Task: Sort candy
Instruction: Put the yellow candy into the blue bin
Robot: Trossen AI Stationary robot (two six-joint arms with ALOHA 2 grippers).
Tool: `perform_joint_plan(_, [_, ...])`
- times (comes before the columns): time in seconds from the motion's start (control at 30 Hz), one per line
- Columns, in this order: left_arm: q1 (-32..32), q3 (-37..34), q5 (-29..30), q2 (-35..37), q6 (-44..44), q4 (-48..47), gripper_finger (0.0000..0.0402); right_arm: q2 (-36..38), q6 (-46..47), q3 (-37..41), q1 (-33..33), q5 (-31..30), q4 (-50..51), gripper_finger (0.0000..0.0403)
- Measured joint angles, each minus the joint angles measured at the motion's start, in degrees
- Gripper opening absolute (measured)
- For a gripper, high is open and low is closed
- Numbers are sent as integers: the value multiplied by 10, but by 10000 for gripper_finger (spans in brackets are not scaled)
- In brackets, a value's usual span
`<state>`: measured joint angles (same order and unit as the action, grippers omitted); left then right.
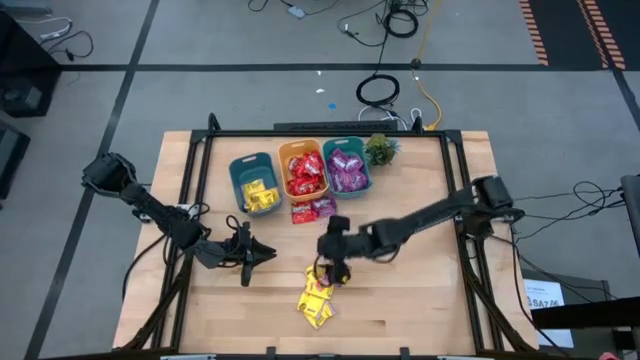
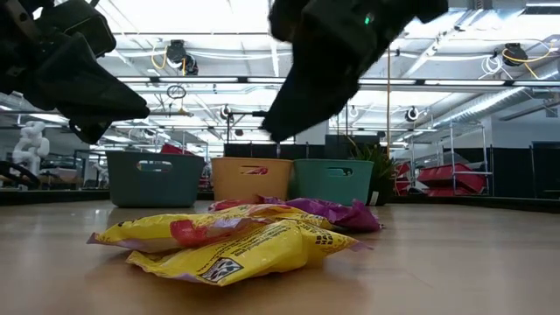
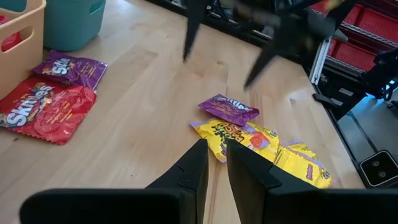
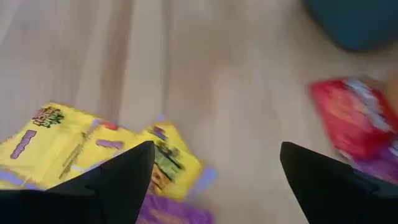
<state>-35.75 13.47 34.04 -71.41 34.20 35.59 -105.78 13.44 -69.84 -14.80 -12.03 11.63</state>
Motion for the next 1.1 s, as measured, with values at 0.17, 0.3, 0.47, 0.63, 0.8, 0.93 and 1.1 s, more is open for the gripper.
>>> perform_joint_plan(0.17, [0,0,0,0,0,0,68,-75,-24,0,-13,2,-84,341])
perform_joint_plan(0.3, [0,0,0,0,1,0,68,-121,-6,-1,-15,5,-103,333])
perform_joint_plan(0.47, [0,0,0,0,14,-2,68,-156,12,-4,-13,28,-109,259])
perform_joint_plan(0.63, [0,0,0,0,14,-4,68,-153,6,-4,-13,61,-107,102])
perform_joint_plan(0.8, [-2,0,0,1,13,-1,68,-118,-29,0,-5,62,-82,19])
perform_joint_plan(0.93, [-18,0,-1,20,-21,-1,68,-64,-36,3,8,51,-82,16])
perform_joint_plan(1.1, [-43,0,0,69,-85,1,68,-4,-51,-6,35,32,-92,4])
